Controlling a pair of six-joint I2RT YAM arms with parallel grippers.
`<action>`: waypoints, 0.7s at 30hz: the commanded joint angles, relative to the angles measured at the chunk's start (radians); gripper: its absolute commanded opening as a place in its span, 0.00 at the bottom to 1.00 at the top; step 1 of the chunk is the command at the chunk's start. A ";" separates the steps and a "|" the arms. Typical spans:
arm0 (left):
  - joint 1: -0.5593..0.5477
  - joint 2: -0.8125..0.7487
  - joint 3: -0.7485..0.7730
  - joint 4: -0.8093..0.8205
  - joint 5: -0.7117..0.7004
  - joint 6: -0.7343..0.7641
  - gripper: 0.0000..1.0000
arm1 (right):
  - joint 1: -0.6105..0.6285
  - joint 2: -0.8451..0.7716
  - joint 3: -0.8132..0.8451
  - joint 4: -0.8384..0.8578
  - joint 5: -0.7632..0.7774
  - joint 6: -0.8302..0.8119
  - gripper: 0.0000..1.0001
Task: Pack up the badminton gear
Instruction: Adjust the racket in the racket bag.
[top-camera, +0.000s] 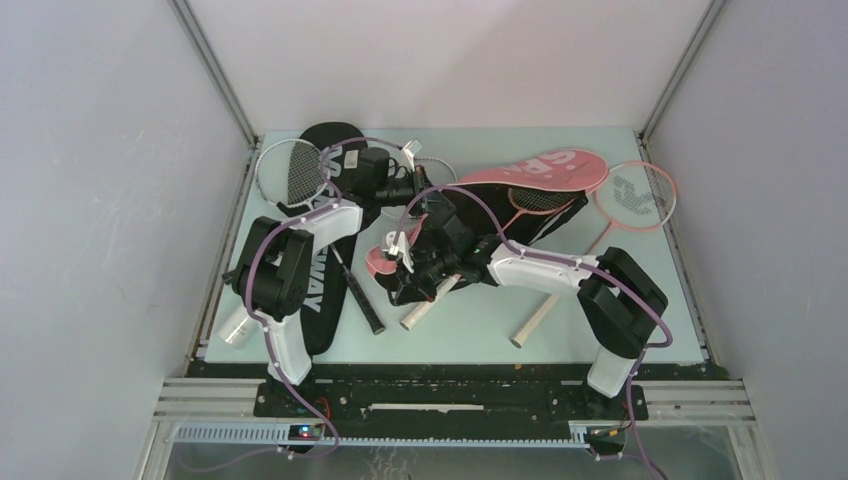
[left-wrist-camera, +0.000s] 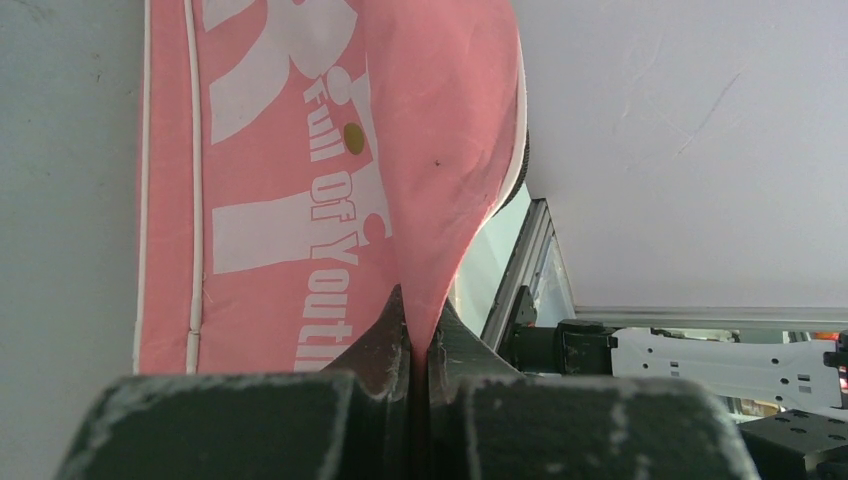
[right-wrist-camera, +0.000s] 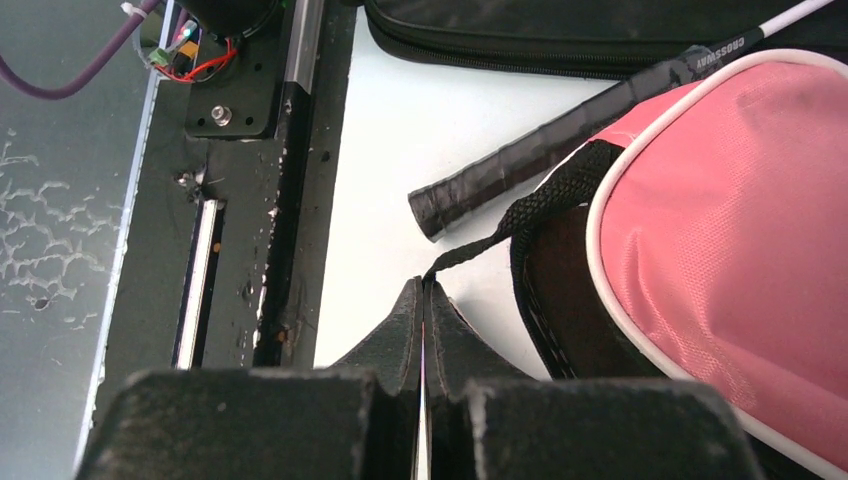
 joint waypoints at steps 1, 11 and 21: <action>0.007 -0.001 0.051 0.031 0.037 -0.010 0.00 | 0.016 0.010 0.024 -0.027 0.013 -0.027 0.00; 0.018 0.008 0.067 0.059 0.029 -0.068 0.00 | 0.056 0.027 -0.021 0.004 0.102 -0.042 0.00; 0.022 0.021 0.080 0.115 0.043 -0.140 0.00 | 0.071 0.053 -0.034 0.051 0.146 0.015 0.00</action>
